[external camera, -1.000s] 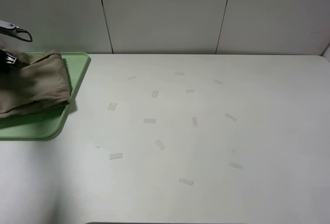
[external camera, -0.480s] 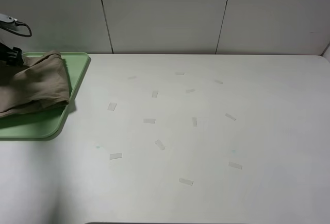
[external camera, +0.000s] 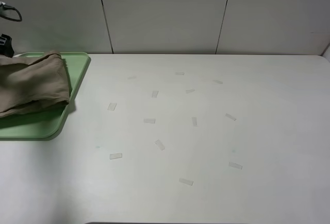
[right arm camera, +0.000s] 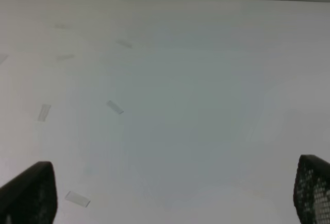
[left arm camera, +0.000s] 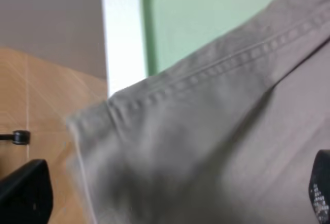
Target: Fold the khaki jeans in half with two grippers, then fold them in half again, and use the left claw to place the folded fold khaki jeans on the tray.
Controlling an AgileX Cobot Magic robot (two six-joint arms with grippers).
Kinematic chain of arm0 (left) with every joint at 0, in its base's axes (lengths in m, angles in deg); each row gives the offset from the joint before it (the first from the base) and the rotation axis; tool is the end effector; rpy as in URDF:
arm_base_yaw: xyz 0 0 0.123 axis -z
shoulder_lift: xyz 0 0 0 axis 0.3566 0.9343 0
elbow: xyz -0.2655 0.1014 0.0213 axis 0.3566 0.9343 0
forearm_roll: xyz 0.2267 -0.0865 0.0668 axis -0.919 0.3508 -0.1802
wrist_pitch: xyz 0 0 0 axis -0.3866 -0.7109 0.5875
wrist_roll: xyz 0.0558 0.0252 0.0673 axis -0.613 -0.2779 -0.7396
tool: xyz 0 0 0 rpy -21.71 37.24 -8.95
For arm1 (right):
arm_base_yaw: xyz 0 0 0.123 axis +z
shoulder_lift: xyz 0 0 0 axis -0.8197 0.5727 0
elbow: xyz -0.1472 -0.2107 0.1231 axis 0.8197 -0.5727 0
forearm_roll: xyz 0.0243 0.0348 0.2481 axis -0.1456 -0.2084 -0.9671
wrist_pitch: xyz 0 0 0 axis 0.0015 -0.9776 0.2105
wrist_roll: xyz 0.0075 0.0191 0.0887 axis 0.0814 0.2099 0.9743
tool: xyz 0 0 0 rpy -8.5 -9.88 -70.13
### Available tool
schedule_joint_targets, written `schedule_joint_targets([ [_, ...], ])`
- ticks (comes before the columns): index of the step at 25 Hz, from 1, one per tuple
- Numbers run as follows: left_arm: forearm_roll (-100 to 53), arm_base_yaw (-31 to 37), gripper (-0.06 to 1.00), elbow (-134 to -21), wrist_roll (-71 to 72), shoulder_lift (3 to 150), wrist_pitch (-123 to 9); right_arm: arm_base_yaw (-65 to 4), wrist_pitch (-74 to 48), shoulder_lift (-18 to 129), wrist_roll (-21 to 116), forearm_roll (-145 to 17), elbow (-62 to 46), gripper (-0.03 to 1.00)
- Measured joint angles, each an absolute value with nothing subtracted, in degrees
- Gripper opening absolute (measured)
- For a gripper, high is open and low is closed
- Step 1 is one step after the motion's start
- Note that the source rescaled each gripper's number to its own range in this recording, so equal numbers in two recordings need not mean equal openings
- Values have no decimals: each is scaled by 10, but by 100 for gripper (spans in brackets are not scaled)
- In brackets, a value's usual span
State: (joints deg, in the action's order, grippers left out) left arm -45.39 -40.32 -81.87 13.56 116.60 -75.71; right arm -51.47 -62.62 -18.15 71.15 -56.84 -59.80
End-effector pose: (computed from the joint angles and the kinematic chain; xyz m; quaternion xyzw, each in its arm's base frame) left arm 0.4189 0.1534 0.2182 0.0697 0.9263 0.1771 0.3253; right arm -0.0038 0.0011 0.2781 -0.0215 0.8445 0.0284 0.5344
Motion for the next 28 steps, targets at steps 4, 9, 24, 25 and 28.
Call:
schedule_joint_targets([
  [4,-454,-403,100,-819,136,1124,-799,-515,-626,-181,711,-568,-598,100],
  [9,-454,-403,100,-819,152,1081,-858,-515,-626,-181,711,-568,-598,100],
  [24,-394,-394,98,-760,172,969,-1040,-515,-626,-181,711,-568,-598,100],
  [25,-394,-393,98,-747,172,954,-1039,-515,-626,-181,711,-568,-598,100],
  [28,-386,-393,98,-697,172,900,-1034,-515,-626,-181,711,-568,-598,100],
])
